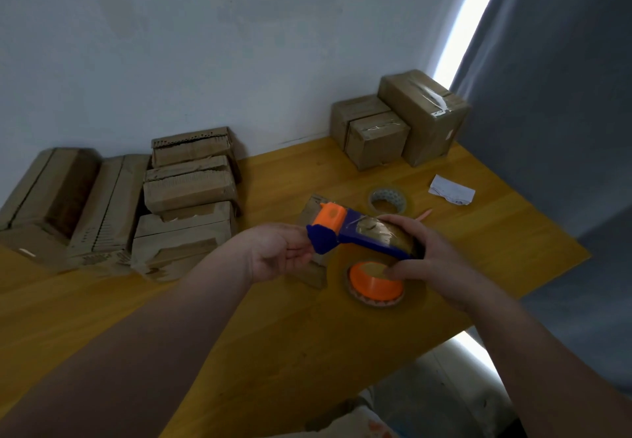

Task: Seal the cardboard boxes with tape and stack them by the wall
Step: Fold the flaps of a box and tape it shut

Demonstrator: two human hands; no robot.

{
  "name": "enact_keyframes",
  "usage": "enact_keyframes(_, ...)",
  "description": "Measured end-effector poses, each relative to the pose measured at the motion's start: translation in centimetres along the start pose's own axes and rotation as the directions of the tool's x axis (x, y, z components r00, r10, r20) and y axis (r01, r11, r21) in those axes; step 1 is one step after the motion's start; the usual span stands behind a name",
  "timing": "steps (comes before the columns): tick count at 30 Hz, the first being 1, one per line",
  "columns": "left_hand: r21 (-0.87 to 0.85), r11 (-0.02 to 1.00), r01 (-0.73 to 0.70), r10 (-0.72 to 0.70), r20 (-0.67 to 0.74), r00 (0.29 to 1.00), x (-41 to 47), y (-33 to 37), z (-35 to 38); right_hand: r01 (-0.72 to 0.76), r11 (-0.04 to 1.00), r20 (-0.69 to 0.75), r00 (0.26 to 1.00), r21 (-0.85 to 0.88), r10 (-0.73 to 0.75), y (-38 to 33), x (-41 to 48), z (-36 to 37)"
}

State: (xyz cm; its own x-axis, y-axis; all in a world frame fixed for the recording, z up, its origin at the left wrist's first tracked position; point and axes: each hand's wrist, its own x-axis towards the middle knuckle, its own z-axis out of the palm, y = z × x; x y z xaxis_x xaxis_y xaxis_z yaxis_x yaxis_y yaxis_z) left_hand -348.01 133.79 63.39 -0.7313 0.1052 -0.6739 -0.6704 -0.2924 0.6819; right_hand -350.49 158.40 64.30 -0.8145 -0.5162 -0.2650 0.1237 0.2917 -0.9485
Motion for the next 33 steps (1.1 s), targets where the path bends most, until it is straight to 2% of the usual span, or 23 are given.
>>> enact_keyframes(5,0.143,0.989,0.031,-0.027,-0.026,0.999,0.6,0.4,-0.8,0.024,0.997,-0.006,1.000,-0.075,-0.024,-0.3,-0.5,-0.4)
enact_keyframes(9,0.266,0.963,0.031,-0.021,-0.043,0.999,1.0,0.6,-1.2,0.058,0.970,0.012,0.998,-0.236,-0.057,-0.5,-0.4,-0.4)
enact_keyframes(15,0.455,0.890,-0.024,0.116,-0.176,0.978,2.1,0.2,-1.2,0.100,0.897,0.001,0.994,-0.431,-0.111,-0.4,-0.2,0.1)
enact_keyframes(20,0.567,0.820,-0.081,0.219,-0.180,0.959,2.2,0.7,-1.6,0.110,0.836,0.047,0.994,-0.537,-0.101,-0.5,-0.4,0.4)
enact_keyframes(25,0.679,0.732,-0.049,0.360,-0.325,0.875,2.2,0.9,-4.9,0.050,0.776,0.031,0.999,-0.629,-0.040,-0.2,-1.2,-1.0)
enact_keyframes(29,0.797,0.604,-0.028,0.447,-0.309,0.840,3.0,-0.4,-5.0,0.041,0.709,0.043,0.999,-0.704,-0.014,0.3,-1.3,-1.4)
enact_keyframes(33,0.865,0.502,0.011,0.530,-0.318,0.787,4.4,-2.2,-5.4,0.101,0.666,0.066,0.995,-0.739,-0.077,1.4,-0.9,-0.7)
